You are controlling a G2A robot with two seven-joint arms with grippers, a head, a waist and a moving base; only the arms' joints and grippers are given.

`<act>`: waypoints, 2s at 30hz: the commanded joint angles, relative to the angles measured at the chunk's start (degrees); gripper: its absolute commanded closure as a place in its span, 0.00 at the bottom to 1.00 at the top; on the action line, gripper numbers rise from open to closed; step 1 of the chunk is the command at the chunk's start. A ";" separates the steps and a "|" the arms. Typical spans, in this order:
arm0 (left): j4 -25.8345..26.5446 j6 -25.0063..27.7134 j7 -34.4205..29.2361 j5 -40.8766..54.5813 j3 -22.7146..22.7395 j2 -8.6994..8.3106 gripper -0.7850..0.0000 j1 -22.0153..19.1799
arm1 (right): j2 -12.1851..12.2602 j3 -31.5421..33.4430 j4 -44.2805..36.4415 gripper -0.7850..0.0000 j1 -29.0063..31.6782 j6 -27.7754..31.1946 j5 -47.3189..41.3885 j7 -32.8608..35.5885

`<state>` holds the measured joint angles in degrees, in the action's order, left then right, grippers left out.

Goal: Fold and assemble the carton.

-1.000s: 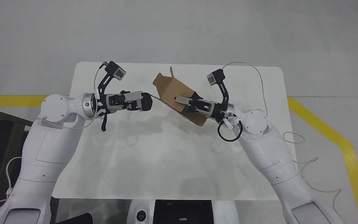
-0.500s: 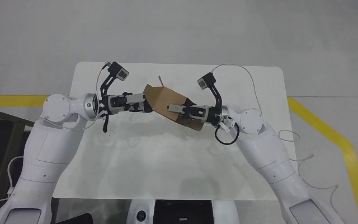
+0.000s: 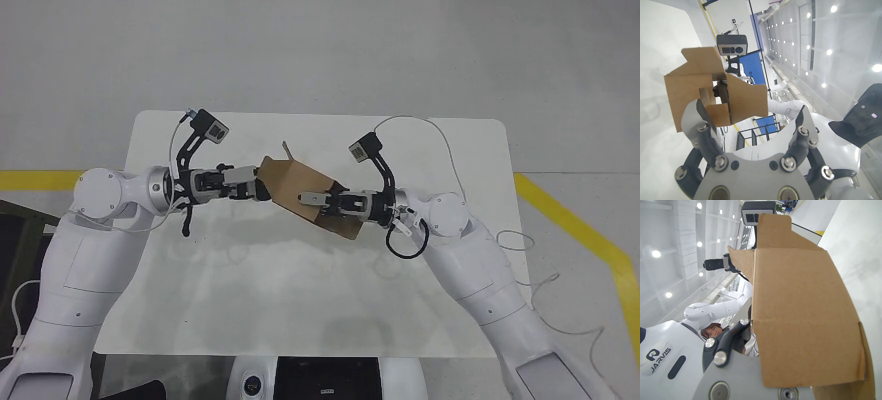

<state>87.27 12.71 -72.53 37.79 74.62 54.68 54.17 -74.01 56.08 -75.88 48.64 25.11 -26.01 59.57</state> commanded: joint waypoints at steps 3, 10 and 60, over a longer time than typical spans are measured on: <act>-0.14 -0.05 0.10 0.27 0.43 -0.02 0.00 -0.08 | 0.04 0.04 -0.04 1.00 0.09 -0.42 -0.27 0.90; 0.60 -0.33 -0.31 0.78 -0.31 0.15 0.00 -0.03 | -0.23 -0.73 -0.26 1.00 -0.08 -0.52 -0.95 1.30; 0.63 -0.13 -0.47 -1.69 3.39 -0.41 0.00 1.24 | -0.62 -0.10 6.26 1.00 -2.74 0.96 -6.51 10.86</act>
<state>88.24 12.45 -73.30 36.32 77.72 54.30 55.56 -74.62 56.09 -69.63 45.89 26.18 -32.44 70.03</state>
